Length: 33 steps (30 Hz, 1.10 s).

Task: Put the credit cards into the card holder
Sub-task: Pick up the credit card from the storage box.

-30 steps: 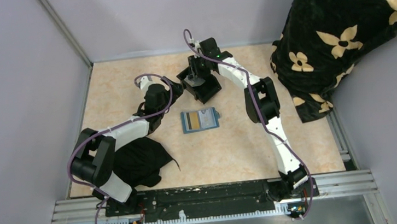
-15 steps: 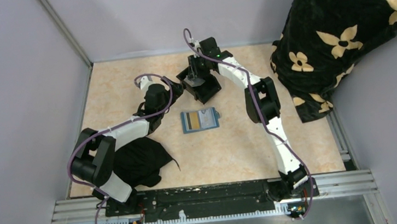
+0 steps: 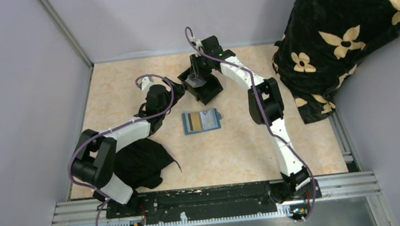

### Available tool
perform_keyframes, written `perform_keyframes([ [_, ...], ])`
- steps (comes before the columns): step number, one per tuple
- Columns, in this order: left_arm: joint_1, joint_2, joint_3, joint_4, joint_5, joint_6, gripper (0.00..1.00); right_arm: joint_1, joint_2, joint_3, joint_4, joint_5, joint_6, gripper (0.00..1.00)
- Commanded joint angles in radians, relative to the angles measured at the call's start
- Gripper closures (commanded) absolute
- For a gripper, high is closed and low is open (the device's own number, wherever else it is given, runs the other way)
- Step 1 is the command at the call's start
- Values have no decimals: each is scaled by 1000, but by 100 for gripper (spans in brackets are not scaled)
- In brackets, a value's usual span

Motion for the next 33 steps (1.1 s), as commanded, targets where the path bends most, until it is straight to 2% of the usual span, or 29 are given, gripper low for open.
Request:
perform_keyframes([
  [1,5,5,16,0,13,-7,5,13,-96,1,1,-12,-4,74],
  [18,5,15,25,13,21,-5,5,20,-87,56,-91,248,-83,89],
  [22,5,18,30,12,21,-2,5,27,-90,64,-99,323,-100,100],
  [33,5,9,31,9,1,16,5,65,-114,68,-107,510,-176,100],
])
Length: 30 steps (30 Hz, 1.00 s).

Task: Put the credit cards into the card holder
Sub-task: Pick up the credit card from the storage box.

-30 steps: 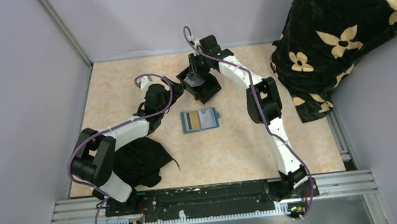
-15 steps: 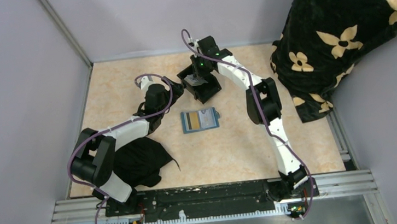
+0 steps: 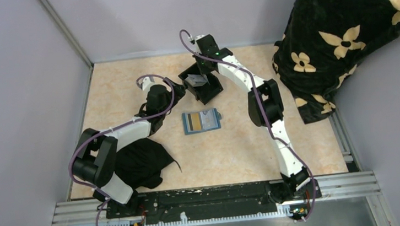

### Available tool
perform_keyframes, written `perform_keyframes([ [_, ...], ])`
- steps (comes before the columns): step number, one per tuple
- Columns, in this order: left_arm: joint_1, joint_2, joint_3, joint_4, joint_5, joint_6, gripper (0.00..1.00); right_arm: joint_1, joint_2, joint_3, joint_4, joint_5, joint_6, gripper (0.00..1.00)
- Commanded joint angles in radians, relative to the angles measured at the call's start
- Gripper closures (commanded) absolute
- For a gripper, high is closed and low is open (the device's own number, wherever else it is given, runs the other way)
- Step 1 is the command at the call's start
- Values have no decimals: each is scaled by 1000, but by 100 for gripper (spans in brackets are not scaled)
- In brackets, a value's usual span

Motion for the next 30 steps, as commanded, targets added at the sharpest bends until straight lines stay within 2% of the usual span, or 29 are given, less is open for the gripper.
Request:
perform_keyframes([
  [1,5,-6,29,6,-17,15,5,33,-85,32,-7,121,-53,100],
  [9,5,-41,23,-7,-39,26,4,66,-191,-99,88,225,-97,100],
  [20,4,-119,58,-61,-39,45,3,81,-373,-320,239,289,-133,100],
  [25,5,-162,49,-44,25,72,3,89,-502,-425,263,278,-120,100],
  [30,6,-204,-11,95,201,194,2,91,-649,-534,215,187,-75,100],
])
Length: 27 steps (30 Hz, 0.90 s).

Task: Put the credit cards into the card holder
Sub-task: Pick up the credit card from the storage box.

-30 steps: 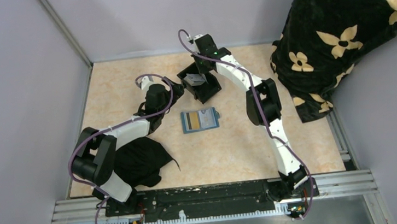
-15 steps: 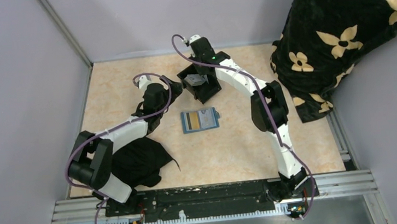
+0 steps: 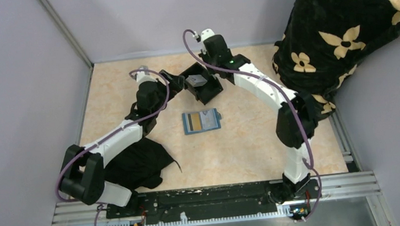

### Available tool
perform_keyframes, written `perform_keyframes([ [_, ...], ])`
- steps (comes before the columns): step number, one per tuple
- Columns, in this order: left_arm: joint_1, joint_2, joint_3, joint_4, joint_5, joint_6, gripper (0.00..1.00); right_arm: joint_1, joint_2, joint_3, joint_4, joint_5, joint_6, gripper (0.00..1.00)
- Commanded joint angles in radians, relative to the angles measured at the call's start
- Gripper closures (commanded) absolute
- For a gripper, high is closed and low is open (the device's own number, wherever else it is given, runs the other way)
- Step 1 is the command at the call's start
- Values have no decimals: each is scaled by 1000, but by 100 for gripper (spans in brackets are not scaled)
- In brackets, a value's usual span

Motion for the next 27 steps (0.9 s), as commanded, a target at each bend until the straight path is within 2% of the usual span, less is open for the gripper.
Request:
perform_keyframes([
  [1,5,-55,-46,131,192,129,2,14,-204,-83,19,-86,44,100],
  [6,4,-97,-116,153,380,134,2,27,-412,-274,29,-170,95,100],
  [9,5,-139,-172,159,425,31,2,58,-530,-404,63,-139,91,100],
  [12,5,-173,-193,121,499,-122,4,139,-648,-543,139,-31,47,100],
  [15,5,-205,-170,5,579,-291,5,253,-729,-634,198,105,2,100],
  [17,3,-229,-158,-22,631,-355,5,330,-771,-691,254,206,-43,100],
  [23,-1,-293,-99,-249,683,-468,2,511,-850,-851,437,416,-163,100],
  [27,0,-314,-100,-277,743,-538,2,605,-854,-930,576,526,-271,100],
])
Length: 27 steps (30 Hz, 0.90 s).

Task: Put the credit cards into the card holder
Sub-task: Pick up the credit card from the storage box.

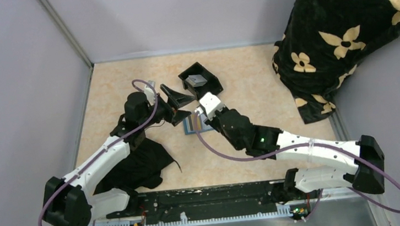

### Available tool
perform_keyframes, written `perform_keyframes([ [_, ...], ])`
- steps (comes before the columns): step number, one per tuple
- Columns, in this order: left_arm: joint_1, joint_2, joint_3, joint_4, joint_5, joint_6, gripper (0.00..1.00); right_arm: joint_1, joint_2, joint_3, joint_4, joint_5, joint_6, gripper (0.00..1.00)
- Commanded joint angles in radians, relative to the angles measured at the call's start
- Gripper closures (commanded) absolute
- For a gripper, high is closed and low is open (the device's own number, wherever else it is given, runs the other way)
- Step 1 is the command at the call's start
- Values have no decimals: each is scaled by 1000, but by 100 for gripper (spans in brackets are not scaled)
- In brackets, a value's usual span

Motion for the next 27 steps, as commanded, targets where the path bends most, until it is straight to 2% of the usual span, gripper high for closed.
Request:
perform_keyframes([
  [1,1,-24,30,-94,104,-115,2,87,-36,-60,251,194,-160,100],
  [7,-1,5,20,-67,217,-219,3,145,-17,-92,350,231,-242,100],
  [15,0,49,13,-50,281,-282,4,207,48,-84,395,233,-314,100],
  [21,2,21,4,-52,222,-316,4,236,66,-84,398,242,-327,100],
  [27,2,32,0,-36,234,-328,5,266,87,-77,401,235,-347,100],
])
